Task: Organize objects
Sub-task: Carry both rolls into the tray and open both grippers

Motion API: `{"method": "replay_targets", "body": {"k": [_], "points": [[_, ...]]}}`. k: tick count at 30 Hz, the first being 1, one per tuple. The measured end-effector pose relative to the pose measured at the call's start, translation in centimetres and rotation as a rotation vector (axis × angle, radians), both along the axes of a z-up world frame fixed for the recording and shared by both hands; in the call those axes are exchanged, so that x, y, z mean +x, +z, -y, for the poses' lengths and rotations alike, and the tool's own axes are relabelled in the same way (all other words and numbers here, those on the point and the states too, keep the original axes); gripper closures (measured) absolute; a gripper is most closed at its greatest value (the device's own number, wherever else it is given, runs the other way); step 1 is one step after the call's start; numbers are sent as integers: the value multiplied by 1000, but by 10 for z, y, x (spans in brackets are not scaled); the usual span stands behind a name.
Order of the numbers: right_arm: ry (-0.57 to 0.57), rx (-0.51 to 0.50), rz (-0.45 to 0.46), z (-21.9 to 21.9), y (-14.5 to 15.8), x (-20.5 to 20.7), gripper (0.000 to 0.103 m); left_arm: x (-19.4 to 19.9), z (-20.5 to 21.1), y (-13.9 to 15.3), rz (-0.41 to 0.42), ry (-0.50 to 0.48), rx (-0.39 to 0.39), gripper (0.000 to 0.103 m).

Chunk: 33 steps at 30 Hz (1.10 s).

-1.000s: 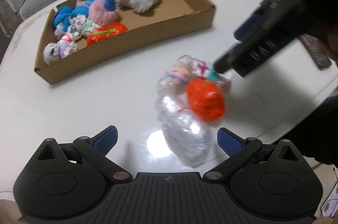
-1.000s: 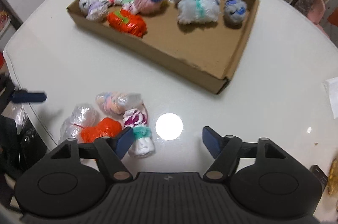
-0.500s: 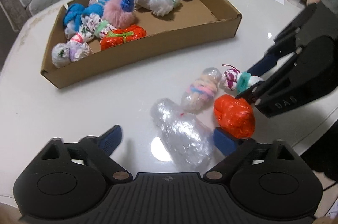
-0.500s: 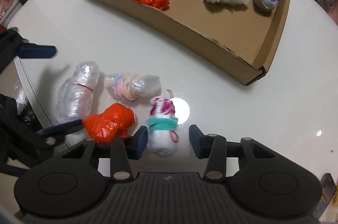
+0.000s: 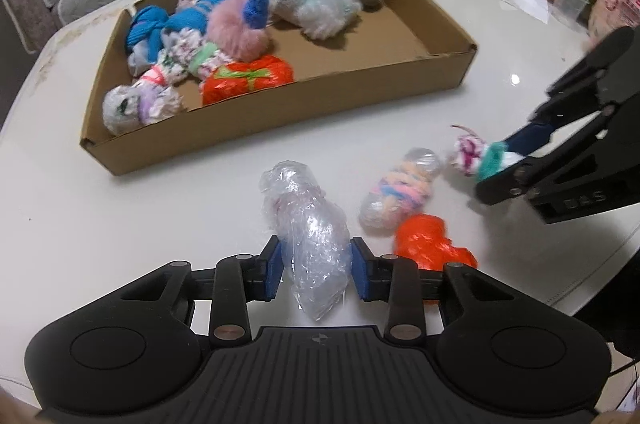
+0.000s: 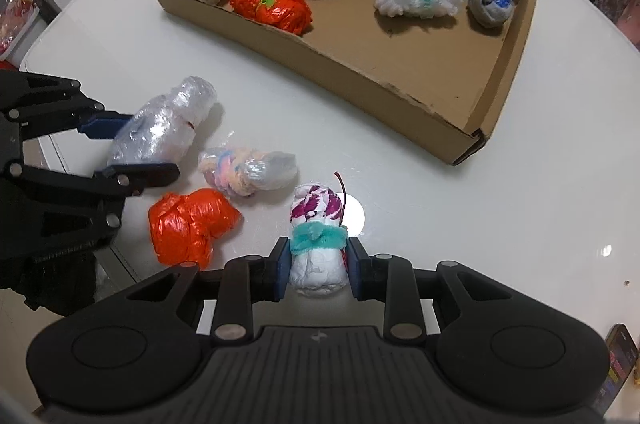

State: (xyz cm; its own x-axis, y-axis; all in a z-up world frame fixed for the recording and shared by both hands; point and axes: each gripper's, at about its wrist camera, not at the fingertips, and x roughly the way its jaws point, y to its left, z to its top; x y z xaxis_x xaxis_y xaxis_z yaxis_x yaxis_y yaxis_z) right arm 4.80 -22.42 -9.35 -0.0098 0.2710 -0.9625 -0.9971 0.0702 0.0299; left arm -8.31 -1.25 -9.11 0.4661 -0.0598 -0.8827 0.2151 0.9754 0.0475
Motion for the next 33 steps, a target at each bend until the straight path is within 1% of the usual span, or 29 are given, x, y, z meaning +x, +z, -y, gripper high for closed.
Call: {"method": "replay_targets", "body": {"k": [3, 7, 9, 11, 16, 19, 22, 24, 26, 28, 30, 32, 33], "points": [[-7, 7, -2, 1, 2, 3, 77, 1, -6, 0, -6, 21, -10, 62], [-26, 32, -4, 2, 12, 12, 77, 3, -12, 15, 34, 34, -1, 62], [-49, 62, -7, 4, 21, 19, 77, 6, -15, 28, 66, 45, -5, 62], [-74, 113, 1, 5, 42, 27, 77, 10, -15, 46, 106, 39, -18, 62], [-124, 291, 49, 7, 102, 50, 77, 32, -12, 108, 218, 1, -62, 62], [-103, 358, 94, -3, 124, 62, 77, 57, -6, 134, 251, -40, -51, 62], [-112, 395, 103, -15, 138, 75, 77, 84, 4, 146, 265, -74, -50, 62], [-114, 398, 112, -29, 137, 82, 77, 104, 12, 145, 245, -92, -79, 62], [-116, 386, 108, -43, 127, 88, 77, 122, 19, 135, 226, -108, -85, 62], [-112, 372, 90, -56, 115, 94, 77, 137, 25, 117, 187, -114, -92, 62], [-110, 343, 91, -56, 108, 97, 77, 147, 29, 93, 139, -114, -100, 62], [-87, 300, 107, -63, 97, 97, 77, 154, 32, 70, 98, -113, -91, 62], [-81, 289, 100, -68, 89, 97, 77, 156, 31, 61, 83, -113, -83, 62]]}}
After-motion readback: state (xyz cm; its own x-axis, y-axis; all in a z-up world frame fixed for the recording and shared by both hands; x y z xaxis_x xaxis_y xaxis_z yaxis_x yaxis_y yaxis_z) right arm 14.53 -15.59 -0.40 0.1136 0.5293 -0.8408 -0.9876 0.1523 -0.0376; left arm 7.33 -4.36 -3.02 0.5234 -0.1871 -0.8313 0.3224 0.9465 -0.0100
